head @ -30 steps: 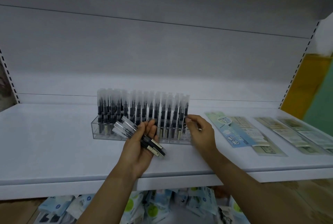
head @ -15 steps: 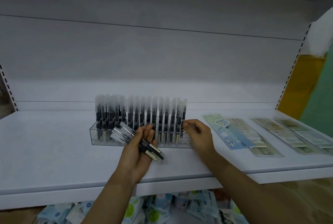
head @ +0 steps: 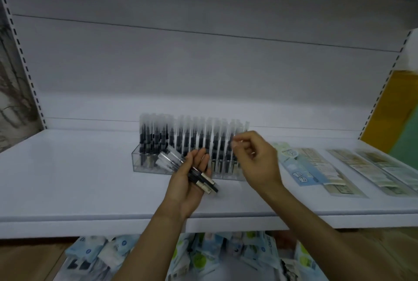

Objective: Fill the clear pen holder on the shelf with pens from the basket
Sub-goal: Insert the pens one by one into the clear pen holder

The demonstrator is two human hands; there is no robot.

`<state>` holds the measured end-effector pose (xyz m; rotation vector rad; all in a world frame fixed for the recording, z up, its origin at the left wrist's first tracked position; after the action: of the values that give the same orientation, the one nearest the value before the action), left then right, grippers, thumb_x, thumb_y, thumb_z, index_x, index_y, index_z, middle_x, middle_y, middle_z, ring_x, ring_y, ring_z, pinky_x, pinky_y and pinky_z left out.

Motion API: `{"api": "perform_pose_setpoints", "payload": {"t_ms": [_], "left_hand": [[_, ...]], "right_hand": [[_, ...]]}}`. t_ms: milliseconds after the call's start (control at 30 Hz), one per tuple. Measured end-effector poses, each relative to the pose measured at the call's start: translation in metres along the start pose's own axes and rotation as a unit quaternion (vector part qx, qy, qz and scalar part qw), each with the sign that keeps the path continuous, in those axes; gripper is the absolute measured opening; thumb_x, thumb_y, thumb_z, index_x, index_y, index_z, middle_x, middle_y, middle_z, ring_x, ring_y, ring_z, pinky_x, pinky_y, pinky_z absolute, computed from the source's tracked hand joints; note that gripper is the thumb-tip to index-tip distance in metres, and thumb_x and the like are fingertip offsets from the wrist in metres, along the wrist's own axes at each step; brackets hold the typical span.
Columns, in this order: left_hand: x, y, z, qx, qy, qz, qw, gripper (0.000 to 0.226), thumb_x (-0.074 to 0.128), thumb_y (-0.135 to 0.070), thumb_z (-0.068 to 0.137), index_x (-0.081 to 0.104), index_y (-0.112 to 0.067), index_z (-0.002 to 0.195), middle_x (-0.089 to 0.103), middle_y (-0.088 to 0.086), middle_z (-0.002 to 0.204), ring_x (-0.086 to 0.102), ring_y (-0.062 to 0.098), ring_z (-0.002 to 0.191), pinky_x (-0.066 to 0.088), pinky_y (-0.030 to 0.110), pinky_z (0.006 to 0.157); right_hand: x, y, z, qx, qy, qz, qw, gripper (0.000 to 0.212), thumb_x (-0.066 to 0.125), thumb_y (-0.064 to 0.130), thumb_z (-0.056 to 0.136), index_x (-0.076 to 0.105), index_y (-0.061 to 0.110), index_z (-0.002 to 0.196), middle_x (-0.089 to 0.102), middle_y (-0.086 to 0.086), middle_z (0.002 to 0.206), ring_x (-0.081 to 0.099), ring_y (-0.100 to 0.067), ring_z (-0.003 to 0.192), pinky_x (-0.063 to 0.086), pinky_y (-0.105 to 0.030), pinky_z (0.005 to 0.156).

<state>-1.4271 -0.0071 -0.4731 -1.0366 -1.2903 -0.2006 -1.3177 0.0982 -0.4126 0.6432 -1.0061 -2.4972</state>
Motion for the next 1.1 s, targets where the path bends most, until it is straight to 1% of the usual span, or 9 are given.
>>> {"api": "perform_pose_setpoints", "payload": {"t_ms": [133, 233, 433, 600, 700, 900, 967, 1033, 1100], "left_hand": [[-0.004, -0.002, -0.003, -0.013, 0.015, -0.026, 0.999, 0.034, 0.045, -0.032, 0.098, 0.058, -0.009, 0.121, 0.062, 0.01, 0.127, 0.055, 0.026, 0.122, 0.042, 0.045, 0.105], [-0.005, -0.003, -0.005, -0.011, 0.006, -0.049, 0.999, 0.03, 0.044, -0.033, 0.099, 0.059, -0.011, 0.113, 0.065, 0.007, 0.121, 0.057, 0.023, 0.117, 0.05, 0.039, 0.086], [-0.002, -0.004, -0.006, -0.007, 0.002, -0.066, 0.998, 0.022, 0.05, -0.03, 0.097, 0.06, -0.01, 0.101, 0.068, 0.009, 0.111, 0.06, 0.02, 0.11, 0.05, 0.035, 0.079], [-0.005, -0.005, -0.003, 0.006, -0.004, -0.064, 0.998, 0.03, 0.052, -0.038, 0.094, 0.06, -0.01, 0.104, 0.068, 0.01, 0.11, 0.059, 0.022, 0.114, 0.048, 0.035, 0.09], [-0.007, -0.005, -0.003, 0.004, 0.007, -0.085, 0.996, 0.04, 0.049, -0.046, 0.093, 0.06, -0.009, 0.104, 0.067, 0.01, 0.109, 0.06, 0.021, 0.111, 0.042, 0.037, 0.105], [-0.011, -0.004, 0.001, -0.012, 0.02, -0.108, 0.994, 0.043, 0.04, -0.042, 0.098, 0.064, -0.008, 0.1, 0.071, 0.009, 0.1, 0.059, 0.021, 0.107, 0.031, 0.038, 0.114], [-0.011, -0.003, 0.0, -0.022, 0.033, -0.089, 0.995, 0.052, 0.038, -0.042, 0.099, 0.074, -0.005, 0.093, 0.071, 0.01, 0.098, 0.061, 0.021, 0.103, 0.037, 0.036, 0.109], [-0.011, -0.002, -0.002, -0.017, 0.041, -0.089, 0.995, 0.057, 0.036, -0.04, 0.1, 0.078, -0.004, 0.083, 0.072, 0.01, 0.094, 0.068, 0.021, 0.092, 0.053, 0.034, 0.091], [-0.01, -0.002, -0.002, -0.009, 0.041, -0.095, 0.995, 0.055, 0.035, -0.037, 0.101, 0.076, -0.005, 0.083, 0.073, 0.009, 0.092, 0.071, 0.021, 0.085, 0.058, 0.034, 0.078]], "right_hand": [[0.031, 0.02, -0.01, 0.047, 0.252, -0.155, 0.954, 0.024, 0.066, 0.034, 0.085, 0.058, 0.032, 0.108, 0.062, 0.012, 0.092, 0.059, -0.009, 0.087, 0.052, -0.035, 0.081], [0.046, 0.026, -0.025, -0.012, 0.334, -0.281, 0.9, 0.048, 0.065, 0.045, 0.085, 0.049, 0.034, 0.129, 0.056, 0.008, 0.124, 0.051, -0.013, 0.112, 0.046, -0.033, 0.092], [0.055, 0.019, -0.031, -0.093, 0.263, -0.327, 0.903, 0.036, 0.058, 0.028, 0.091, 0.056, 0.027, 0.127, 0.059, 0.003, 0.122, 0.051, -0.018, 0.111, 0.045, -0.03, 0.084], [0.063, 0.016, -0.029, -0.102, 0.243, -0.33, 0.906, 0.033, 0.054, 0.027, 0.094, 0.056, 0.024, 0.127, 0.066, -0.004, 0.112, 0.061, -0.024, 0.1, 0.05, -0.033, 0.076], [0.064, 0.014, -0.026, -0.106, 0.211, -0.326, 0.916, 0.032, 0.047, 0.024, 0.097, 0.056, 0.02, 0.127, 0.069, -0.008, 0.105, 0.063, -0.028, 0.093, 0.043, -0.031, 0.067], [0.066, 0.014, -0.024, -0.094, 0.197, -0.336, 0.916, 0.028, 0.044, 0.024, 0.099, 0.059, 0.016, 0.12, 0.064, -0.006, 0.107, 0.061, -0.025, 0.093, 0.044, -0.032, 0.07], [0.064, 0.013, -0.023, -0.076, 0.182, -0.325, 0.925, 0.027, 0.043, 0.024, 0.1, 0.062, 0.015, 0.117, 0.06, -0.005, 0.105, 0.059, -0.024, 0.09, 0.044, -0.031, 0.068], [0.061, 0.013, -0.021, -0.051, 0.168, -0.305, 0.936, 0.026, 0.044, 0.024, 0.099, 0.065, 0.017, 0.114, 0.061, -0.003, 0.101, 0.058, -0.022, 0.089, 0.044, -0.03, 0.067], [0.058, 0.012, -0.02, -0.033, 0.153, -0.296, 0.942, 0.024, 0.047, 0.026, 0.098, 0.068, 0.022, 0.109, 0.066, 0.001, 0.096, 0.058, -0.019, 0.09, 0.044, -0.028, 0.065]]}}
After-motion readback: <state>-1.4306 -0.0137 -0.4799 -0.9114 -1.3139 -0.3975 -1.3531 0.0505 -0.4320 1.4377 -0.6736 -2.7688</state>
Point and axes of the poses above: each hand's wrist, its own z-axis towards the middle knuckle, its own x-axis out of the palm, y = z × x, the point moved 2 cm from there along z, towards the middle knuckle
